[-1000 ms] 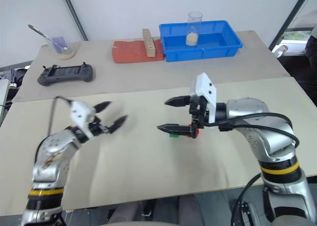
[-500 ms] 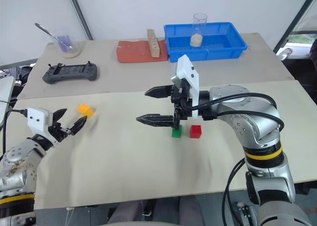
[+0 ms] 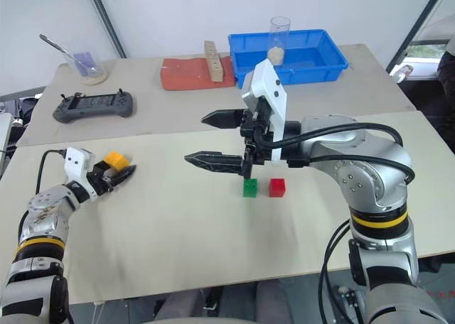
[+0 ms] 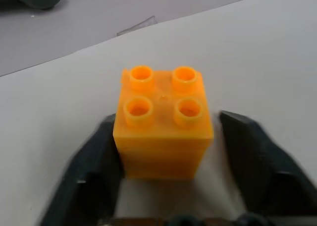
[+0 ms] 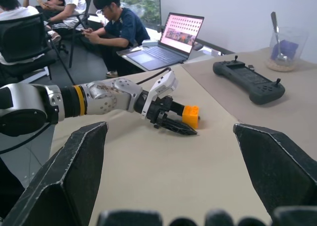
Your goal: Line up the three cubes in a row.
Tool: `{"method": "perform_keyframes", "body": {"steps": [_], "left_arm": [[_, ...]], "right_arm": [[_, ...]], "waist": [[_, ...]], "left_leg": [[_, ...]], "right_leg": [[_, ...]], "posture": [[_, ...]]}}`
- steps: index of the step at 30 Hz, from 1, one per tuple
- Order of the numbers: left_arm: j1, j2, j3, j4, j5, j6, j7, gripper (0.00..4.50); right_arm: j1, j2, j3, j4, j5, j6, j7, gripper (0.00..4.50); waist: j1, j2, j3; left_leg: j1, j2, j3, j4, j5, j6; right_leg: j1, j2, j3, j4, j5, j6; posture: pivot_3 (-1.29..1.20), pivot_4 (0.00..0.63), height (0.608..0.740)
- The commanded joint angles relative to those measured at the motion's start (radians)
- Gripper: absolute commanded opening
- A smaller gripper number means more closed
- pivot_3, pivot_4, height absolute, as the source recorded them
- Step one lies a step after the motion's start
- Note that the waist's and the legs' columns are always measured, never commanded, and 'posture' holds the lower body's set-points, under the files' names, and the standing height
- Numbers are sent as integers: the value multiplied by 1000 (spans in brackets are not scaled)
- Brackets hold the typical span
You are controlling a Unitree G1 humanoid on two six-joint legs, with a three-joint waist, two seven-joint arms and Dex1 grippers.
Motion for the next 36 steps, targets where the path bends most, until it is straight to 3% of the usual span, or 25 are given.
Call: {"method": "perform_keyframes", "body": {"steps": [1,4,8,13,18,23,36], "left_arm": [[-22,24,4,16,1,-44,-17,1346],[-15,20,2,-15,-5,-39,-27,1403],[3,10,-52,-199,-24,37,-89,1403],[-12,2,-222,-495,-42,139,-254,1403],[-38,-24,-368,-608,-35,155,-376,1403],[-47,-103,-484,-516,43,55,-396,1403],[-133,-223,-506,-296,117,-48,-339,1403]], "right_arm": [[-9,-15,-38,-22,6,-12,-11,4500],[-6,-26,-38,-14,-4,-24,-8,4500],[7,-57,-43,-18,-10,-36,17,4500],[102,-180,-51,-67,-18,-63,131,4500],[223,-276,-57,-118,-36,-104,200,4500],[359,-326,-56,-147,-88,-163,219,4500],[414,-320,-75,-125,-119,-200,189,4500]], "waist": [[-3,0,0],[-8,0,0],[-6,0,0],[4,0,0],[-2,0,0],[-10,0,0],[14,-1,0]], "left_leg": [[0,0,0,0,0,0],[0,0,0,0,0,0],[-1,0,0,0,0,0],[-2,0,0,0,0,1],[-2,0,2,0,-1,2],[-1,1,4,0,-1,2],[-2,2,6,6,-2,3]], "right_leg": [[0,0,0,0,0,0],[0,0,0,0,0,0],[0,-1,0,0,0,0],[0,-1,0,-1,1,1],[0,-4,1,-1,1,1],[0,-3,1,-1,0,1],[2,-1,0,-1,1,2]], "posture": [[0,150,740],[0,150,740],[0,150,740],[0,150,740],[0,150,740],[0,150,740],[0,150,740]]}}
